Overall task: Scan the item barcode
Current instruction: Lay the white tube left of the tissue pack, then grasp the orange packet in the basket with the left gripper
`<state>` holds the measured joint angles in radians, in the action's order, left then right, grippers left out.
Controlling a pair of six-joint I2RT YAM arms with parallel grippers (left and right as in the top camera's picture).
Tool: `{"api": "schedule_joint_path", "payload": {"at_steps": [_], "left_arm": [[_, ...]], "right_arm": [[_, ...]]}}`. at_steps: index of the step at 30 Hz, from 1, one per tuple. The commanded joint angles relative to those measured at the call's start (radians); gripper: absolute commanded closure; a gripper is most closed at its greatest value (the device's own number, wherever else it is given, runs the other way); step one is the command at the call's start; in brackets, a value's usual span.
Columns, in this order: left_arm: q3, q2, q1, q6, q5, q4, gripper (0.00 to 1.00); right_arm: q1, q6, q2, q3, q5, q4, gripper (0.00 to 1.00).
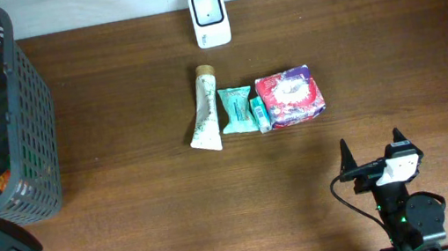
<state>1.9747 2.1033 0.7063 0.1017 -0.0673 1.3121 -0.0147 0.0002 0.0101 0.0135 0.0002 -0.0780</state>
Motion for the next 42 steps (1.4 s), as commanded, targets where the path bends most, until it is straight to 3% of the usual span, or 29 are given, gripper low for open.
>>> {"api": "schedule_joint_path", "payload": {"at_steps": [1, 5, 14, 15, 17, 18, 21, 25, 30, 32, 37, 42], "left_arm": [[0.004, 0.058, 0.017, 0.013, -0.008, 0.028, 0.28], [0.002, 0.122, 0.017, 0.013, 0.002, 0.024, 0.3], [0.0, 0.254, 0.014, -0.05, 0.124, -0.001, 0.42], [-0.005, 0.254, 0.014, -0.05, 0.125, -0.008, 0.53], [-0.005, 0.254, 0.014, -0.05, 0.133, -0.013, 0.55], [-0.005, 0.254, 0.014, -0.05, 0.144, -0.022, 0.62], [-0.005, 0.254, 0.014, -0.05, 0.161, -0.032, 1.0], [0.128, 0.253, 0.016, -0.05, 0.158, 0.04, 1.0], [0.751, 0.246, 0.014, -0.035, 0.171, 0.333, 1.0], [0.954, 0.227, 0.014, -0.035, 0.288, 0.376, 1.0], [1.052, 0.087, -0.084, -0.035, 0.36, 0.376, 1.0], [1.052, 0.015, -0.348, -0.036, 0.273, 0.376, 1.0]], "right_arm": [[-0.005, 0.005, -0.006, -0.008, 0.005, -0.003, 0.01], [-0.005, 0.005, -0.006, -0.008, 0.005, -0.003, 0.01], [-0.005, 0.005, -0.006, -0.008, 0.005, -0.003, 0.01], [-0.005, 0.005, -0.006, -0.008, 0.005, -0.003, 0.01], [-0.005, 0.005, -0.006, -0.008, 0.005, -0.003, 0.01], [-0.005, 0.005, -0.006, -0.008, 0.005, -0.003, 0.01], [-0.005, 0.005, -0.006, -0.008, 0.005, -0.003, 0.01], [-0.005, 0.005, -0.006, -0.008, 0.005, -0.003, 0.01], [-0.005, 0.005, -0.006, -0.008, 0.005, -0.003, 0.01], [-0.005, 0.005, -0.006, -0.008, 0.005, -0.003, 0.01], [-0.005, 0.005, -0.006, -0.008, 0.005, -0.003, 0.01], [-0.005, 0.005, -0.006, -0.008, 0.005, -0.003, 0.01]]}}
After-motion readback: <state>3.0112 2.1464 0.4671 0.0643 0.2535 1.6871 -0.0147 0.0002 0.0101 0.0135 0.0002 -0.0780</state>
